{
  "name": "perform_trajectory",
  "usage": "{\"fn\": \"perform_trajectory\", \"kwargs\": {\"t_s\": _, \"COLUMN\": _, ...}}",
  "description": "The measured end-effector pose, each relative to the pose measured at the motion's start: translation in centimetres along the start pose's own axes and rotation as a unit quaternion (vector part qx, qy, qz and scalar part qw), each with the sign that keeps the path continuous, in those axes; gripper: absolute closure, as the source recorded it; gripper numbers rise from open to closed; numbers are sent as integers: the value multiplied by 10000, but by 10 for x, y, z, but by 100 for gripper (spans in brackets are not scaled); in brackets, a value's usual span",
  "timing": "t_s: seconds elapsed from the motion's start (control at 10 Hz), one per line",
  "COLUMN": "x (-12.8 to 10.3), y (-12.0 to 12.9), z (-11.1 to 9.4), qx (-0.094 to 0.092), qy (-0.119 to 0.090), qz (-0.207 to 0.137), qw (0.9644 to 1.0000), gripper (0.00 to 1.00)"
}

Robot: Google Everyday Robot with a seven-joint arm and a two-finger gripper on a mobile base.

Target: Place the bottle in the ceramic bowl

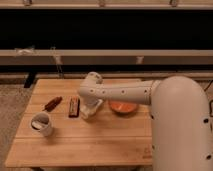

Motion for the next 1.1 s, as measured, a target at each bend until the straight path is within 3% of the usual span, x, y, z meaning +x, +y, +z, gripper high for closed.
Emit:
{"fn": "perform_trajectory", "kwargs": {"t_s": 0.5, "x": -11, "y": 18, "z": -45, "qx": -633, "qy": 14, "qz": -16, "qw": 9980, "gripper": 100}}
{"fn": "perform_trajectory", "kwargs": {"t_s": 0.7, "x": -34, "y": 21, "z": -66, "qx": -861, "qy": 1, "qz": 200, "qw": 9961, "gripper": 100}}
{"fn": "perform_trajectory", "kwargs": {"t_s": 0.9, "x": -58, "y": 18, "z": -80, "qx": -983, "qy": -33, "qz": 468, "qw": 9940, "gripper": 100}}
{"fn": "perform_trajectory", "kwargs": {"t_s": 1.1, "x": -79, "y": 15, "z": -82, "qx": -970, "qy": -73, "qz": 772, "qw": 9923, "gripper": 99}}
